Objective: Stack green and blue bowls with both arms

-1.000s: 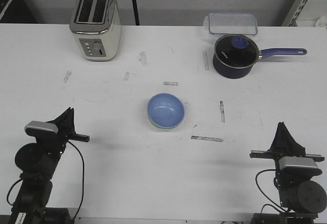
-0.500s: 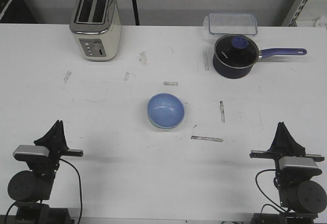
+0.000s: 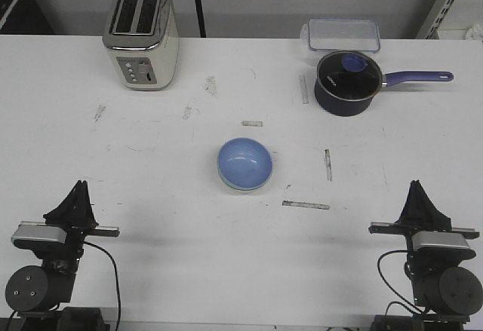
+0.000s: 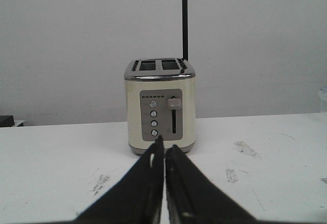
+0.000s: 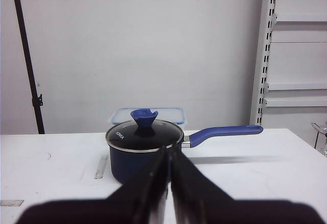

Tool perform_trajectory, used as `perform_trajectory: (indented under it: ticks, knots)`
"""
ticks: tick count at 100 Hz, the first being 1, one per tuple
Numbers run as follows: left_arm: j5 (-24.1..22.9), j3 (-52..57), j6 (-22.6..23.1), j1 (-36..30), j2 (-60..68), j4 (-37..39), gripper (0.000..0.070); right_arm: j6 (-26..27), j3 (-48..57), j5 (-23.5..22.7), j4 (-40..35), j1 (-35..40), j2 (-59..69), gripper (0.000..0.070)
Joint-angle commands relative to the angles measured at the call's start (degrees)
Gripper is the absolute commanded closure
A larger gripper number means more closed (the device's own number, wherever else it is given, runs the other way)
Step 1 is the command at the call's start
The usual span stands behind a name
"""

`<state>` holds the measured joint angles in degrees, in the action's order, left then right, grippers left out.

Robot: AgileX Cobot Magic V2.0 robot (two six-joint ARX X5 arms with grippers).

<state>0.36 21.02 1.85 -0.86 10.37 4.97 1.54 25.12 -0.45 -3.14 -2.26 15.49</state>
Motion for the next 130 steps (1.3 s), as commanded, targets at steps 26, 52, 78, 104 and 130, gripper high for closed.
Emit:
perform_trajectory:
  ticks: [26,52,78,104,130]
  knots:
    - [-0.15,-4.52,0.11,0.09,-2.36,1.22,0.0699,0.57,0.28,-0.15,0.72,0.04,-0.07,0.0697]
    - [-0.2,-11.82,0.11,0.11,-5.7,1.27,0.0699,0.57,0.28,-0.15,0.72,0.04,-0.07,0.0696]
    - [-0.57,-18.21,0.09,0.11,-10.21,2.8,0.0698,0.57,0.28,-0.15,0.72,0.04,-0.07,0.0697]
    - [-1.53,-20.35,0.11,0.11,-10.21,4.09,0.0698,0.57,0.28,-0.13,0.68,0.04,-0.07,0.0697]
    - [-1.53,-20.35,0.11,0.11,-10.21,4.07,0.0698,0.57,0.28,-0.11,0.68,0.04,-0.07,0.0697]
